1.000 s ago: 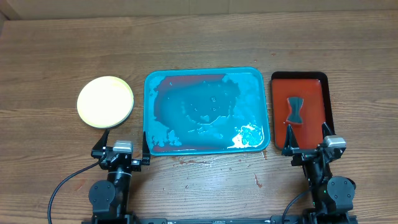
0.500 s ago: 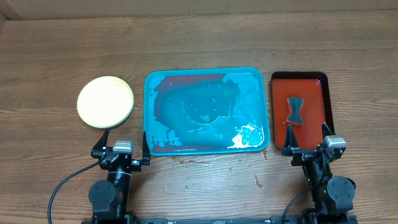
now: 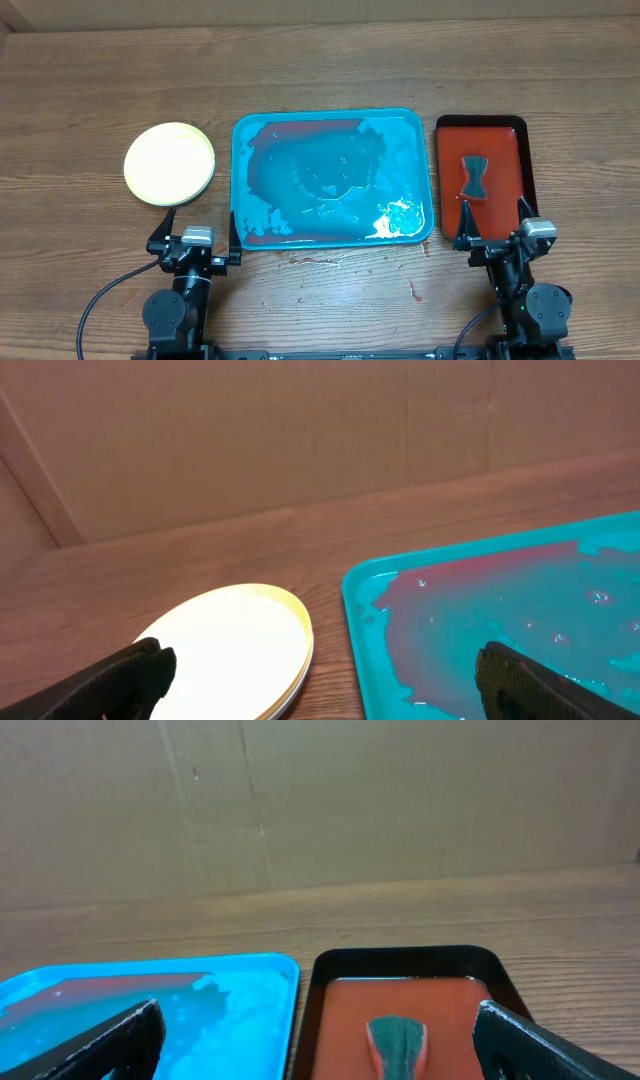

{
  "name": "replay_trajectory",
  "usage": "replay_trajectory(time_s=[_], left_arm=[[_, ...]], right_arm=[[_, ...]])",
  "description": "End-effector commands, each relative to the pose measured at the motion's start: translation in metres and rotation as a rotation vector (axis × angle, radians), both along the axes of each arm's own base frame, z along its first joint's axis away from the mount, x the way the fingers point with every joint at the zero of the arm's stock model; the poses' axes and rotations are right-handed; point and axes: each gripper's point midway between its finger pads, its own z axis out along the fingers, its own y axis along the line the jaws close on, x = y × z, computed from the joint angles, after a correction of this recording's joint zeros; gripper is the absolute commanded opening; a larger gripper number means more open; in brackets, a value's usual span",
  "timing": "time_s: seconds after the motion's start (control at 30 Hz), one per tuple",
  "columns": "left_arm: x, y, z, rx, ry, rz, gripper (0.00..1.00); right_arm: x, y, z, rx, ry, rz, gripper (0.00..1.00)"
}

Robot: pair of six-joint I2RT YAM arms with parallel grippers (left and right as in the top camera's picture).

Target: Clean dirty plates on tray and stack at the side

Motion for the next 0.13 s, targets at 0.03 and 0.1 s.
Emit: replay_trajectory(time_s=[0.03,0.1], left_arm=[[-0.0003,0.0007,0.0002,0.022,-0.008,0.000,1.00],[-0.0003,0.0007,0.0002,0.022,-0.008,0.000,1.00]], right_arm=[[-0.0001,0.0023,-0.0016,0.000,-0.005,0.011,1.00],[-0.0001,0.0023,-0.0016,0.000,-0.005,0.011,1.00]])
